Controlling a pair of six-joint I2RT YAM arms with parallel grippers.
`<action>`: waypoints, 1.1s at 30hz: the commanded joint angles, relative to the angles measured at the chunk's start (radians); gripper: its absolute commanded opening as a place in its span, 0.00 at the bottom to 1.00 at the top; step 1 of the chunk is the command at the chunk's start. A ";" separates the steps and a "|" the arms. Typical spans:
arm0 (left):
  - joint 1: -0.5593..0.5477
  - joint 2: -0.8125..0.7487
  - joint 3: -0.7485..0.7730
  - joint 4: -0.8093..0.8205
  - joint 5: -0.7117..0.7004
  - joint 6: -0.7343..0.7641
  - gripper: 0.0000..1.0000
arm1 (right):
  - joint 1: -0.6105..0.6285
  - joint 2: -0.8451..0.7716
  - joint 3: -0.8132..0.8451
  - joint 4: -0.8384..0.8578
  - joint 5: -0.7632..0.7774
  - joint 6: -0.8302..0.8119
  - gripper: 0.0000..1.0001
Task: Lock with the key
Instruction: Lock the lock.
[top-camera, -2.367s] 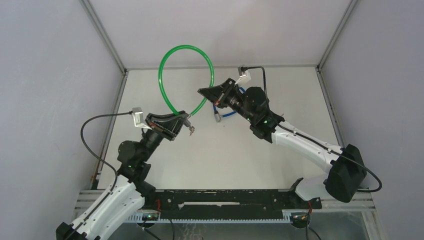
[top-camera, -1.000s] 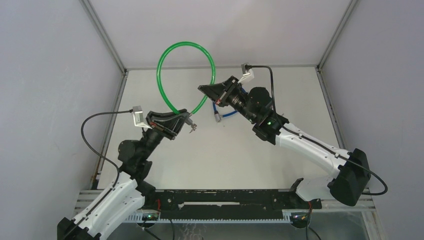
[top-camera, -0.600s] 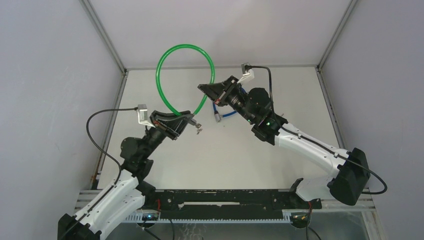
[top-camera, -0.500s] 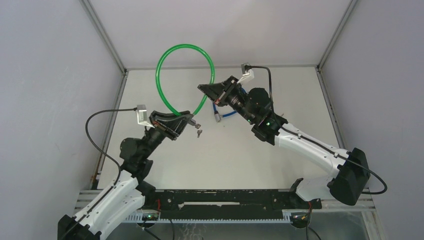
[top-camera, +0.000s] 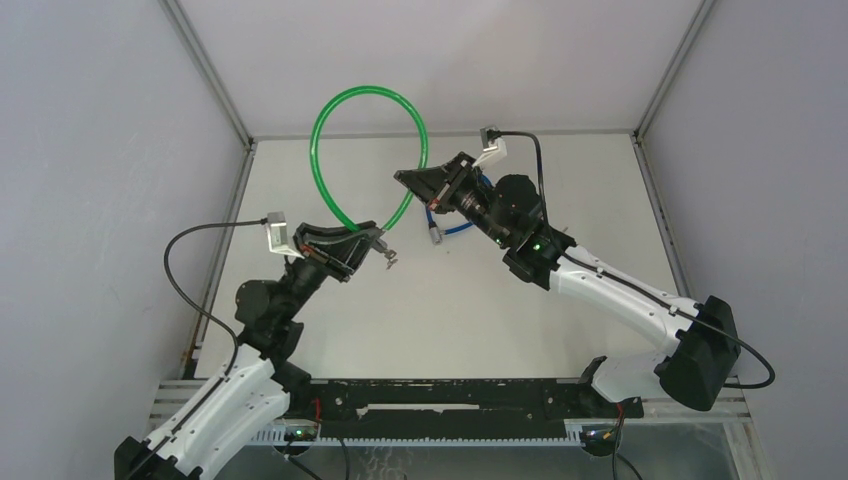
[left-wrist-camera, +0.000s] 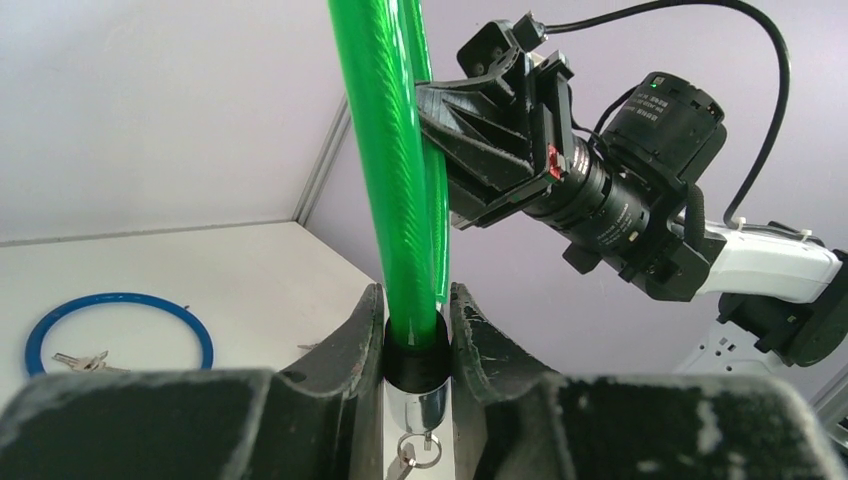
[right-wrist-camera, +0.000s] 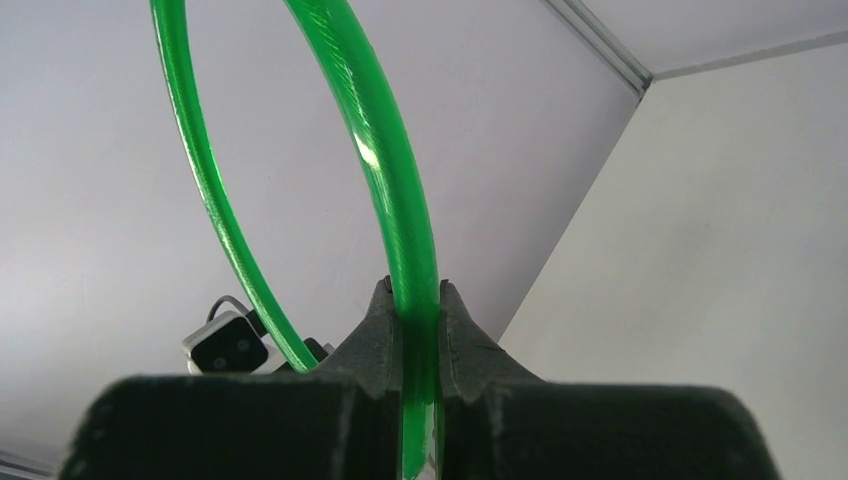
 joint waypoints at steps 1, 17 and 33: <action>-0.014 -0.010 0.058 0.103 -0.009 -0.012 0.00 | 0.118 0.029 -0.011 -0.136 -0.232 0.022 0.00; -0.014 0.004 0.060 0.093 -0.010 -0.017 0.00 | 0.154 0.020 -0.017 -0.121 -0.245 -0.024 0.00; -0.013 0.002 0.042 0.162 0.004 -0.005 0.00 | 0.177 0.018 -0.016 -0.113 -0.266 -0.059 0.00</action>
